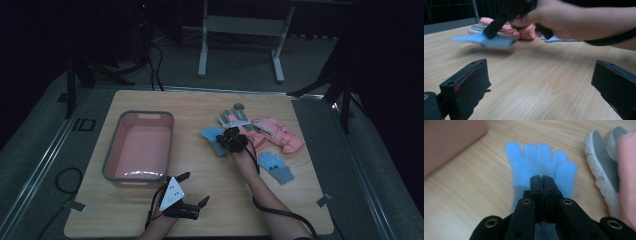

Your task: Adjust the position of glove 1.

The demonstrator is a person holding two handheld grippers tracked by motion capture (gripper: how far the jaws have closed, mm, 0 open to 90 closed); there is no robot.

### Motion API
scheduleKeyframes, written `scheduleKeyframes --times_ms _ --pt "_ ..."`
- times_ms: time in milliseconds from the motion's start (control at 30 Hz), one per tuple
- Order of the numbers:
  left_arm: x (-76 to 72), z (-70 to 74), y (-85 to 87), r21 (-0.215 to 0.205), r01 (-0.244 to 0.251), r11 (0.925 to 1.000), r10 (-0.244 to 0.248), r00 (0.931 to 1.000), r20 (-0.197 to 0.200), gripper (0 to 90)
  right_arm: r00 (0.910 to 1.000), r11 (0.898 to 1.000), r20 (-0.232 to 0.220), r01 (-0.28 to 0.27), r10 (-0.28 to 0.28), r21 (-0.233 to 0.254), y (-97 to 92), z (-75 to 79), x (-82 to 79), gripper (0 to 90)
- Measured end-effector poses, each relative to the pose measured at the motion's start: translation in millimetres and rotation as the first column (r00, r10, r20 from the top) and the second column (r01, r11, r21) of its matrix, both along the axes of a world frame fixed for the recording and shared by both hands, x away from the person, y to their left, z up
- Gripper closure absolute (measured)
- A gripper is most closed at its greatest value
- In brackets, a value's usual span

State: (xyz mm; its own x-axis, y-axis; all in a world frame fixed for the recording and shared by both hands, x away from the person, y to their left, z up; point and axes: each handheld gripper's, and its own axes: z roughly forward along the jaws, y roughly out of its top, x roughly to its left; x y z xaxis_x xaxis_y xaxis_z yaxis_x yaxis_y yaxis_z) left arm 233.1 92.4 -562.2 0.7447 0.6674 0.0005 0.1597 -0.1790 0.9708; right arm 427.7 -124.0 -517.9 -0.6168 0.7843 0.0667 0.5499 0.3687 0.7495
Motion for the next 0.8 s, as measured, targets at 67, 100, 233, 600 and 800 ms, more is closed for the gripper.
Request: scheduleKeyframes --times_ms 67,100,233,600,800 --pt "-0.1 0.0 -0.1 0.003 -0.002 1.0 0.002 1.0 0.0 1.6 0.9997 0.999 0.005 0.023 -0.023 0.023 -4.6 9.0 -12.0 88.1" --pt "-0.1 0.1 -0.3 0.005 -0.002 1.0 0.002 1.0 0.001 1.6 0.9992 0.999 0.011 0.039 -0.04 0.038 -7.7 13.5 -18.7 88.2" --pt "-0.4 0.1 -1.0 0.01 -0.002 1.0 0.002 1.0 0.005 1.6 0.9942 0.994 0.044 0.096 -0.098 0.05 -19.8 28.5 -49.0 88.2" --pt "0.2 0.2 -2.4 0.007 -0.005 1.0 0.005 1.0 -0.002 1.6 0.9583 0.956 0.014 0.284 -0.286 0.077 -50.0 23.0 -112.2 88.2" --pt "0.3 0.2 -2.5 0.004 -0.001 1.0 0.001 1.0 -0.005 1.6 0.9417 0.936 -0.015 0.336 -0.336 0.107 -56.0 16.3 -128.2 88.2"
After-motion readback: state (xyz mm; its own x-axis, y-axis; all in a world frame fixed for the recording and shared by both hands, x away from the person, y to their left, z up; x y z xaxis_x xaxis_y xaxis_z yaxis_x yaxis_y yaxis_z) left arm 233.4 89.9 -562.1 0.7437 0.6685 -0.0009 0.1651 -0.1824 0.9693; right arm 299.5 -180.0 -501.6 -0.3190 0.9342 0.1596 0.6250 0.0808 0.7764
